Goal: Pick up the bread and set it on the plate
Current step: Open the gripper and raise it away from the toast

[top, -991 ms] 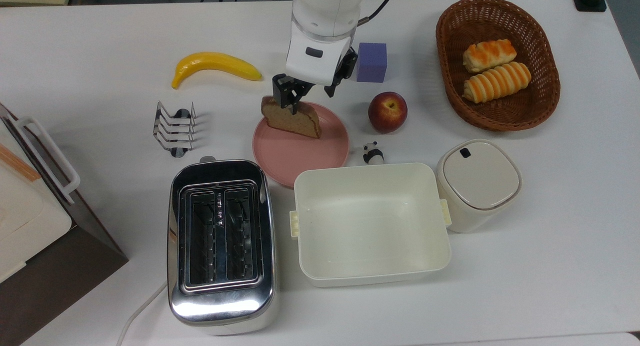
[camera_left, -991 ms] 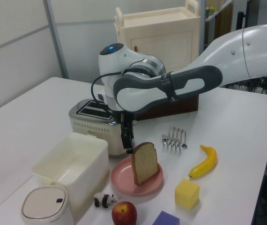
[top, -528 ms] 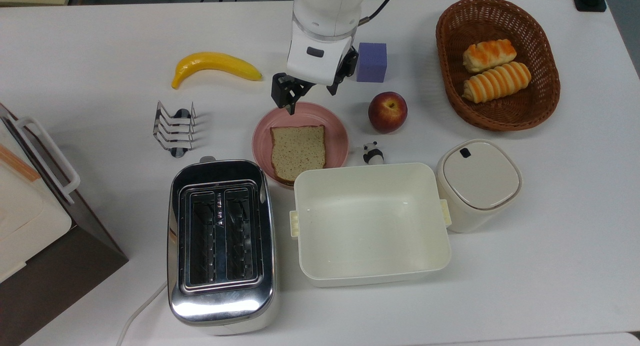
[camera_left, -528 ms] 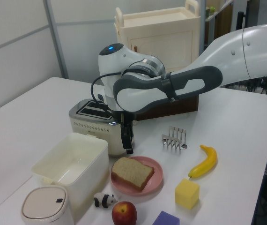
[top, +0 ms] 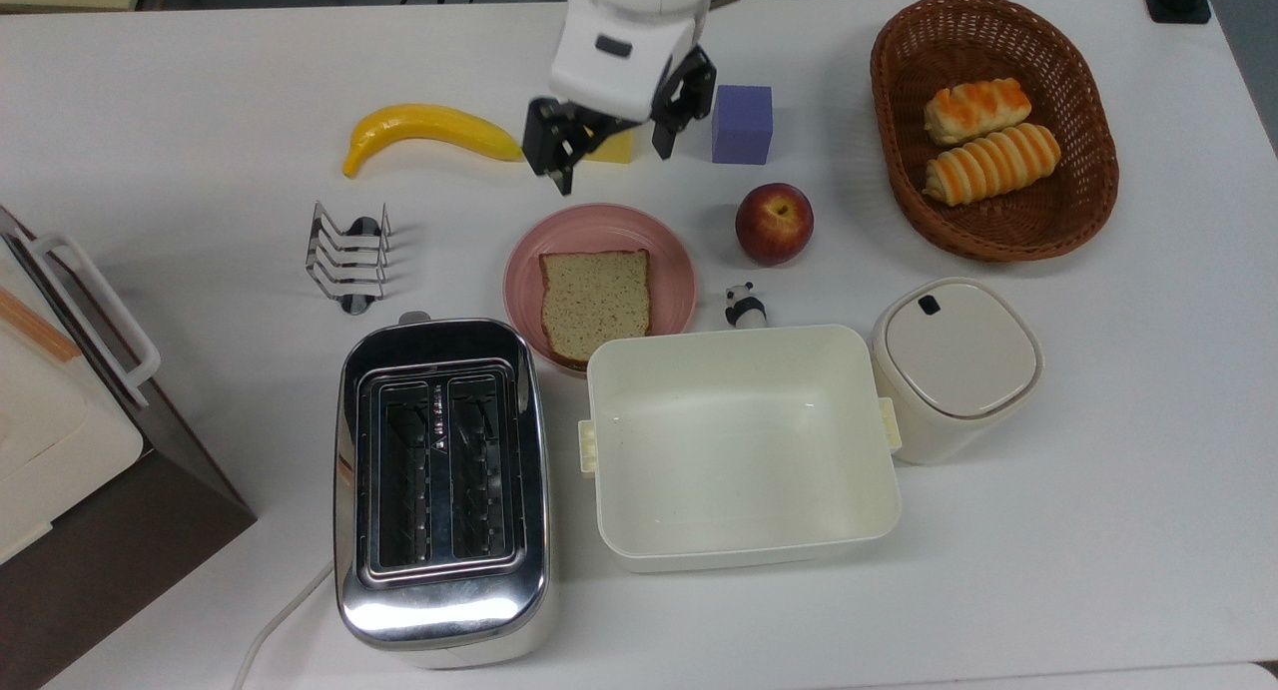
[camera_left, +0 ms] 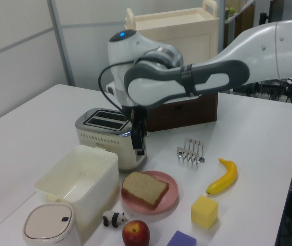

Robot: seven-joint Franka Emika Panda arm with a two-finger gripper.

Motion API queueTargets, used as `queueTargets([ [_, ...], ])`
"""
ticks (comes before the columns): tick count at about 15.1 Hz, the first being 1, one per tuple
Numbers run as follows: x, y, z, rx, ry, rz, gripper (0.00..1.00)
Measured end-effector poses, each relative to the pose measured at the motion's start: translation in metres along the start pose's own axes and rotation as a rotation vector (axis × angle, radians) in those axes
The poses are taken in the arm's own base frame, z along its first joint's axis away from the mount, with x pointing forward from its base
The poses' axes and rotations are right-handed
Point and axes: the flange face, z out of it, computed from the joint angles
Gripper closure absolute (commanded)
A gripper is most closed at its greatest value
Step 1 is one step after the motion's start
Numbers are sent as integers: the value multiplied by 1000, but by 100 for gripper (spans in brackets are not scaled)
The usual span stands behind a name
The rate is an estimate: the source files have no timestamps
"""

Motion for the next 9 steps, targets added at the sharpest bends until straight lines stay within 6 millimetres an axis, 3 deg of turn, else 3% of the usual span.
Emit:
queueTargets([
  [6, -42, 23, -84, -37, 100, 72, 0],
  [9, -73, 45, -118, -45, 112, 127, 0],
])
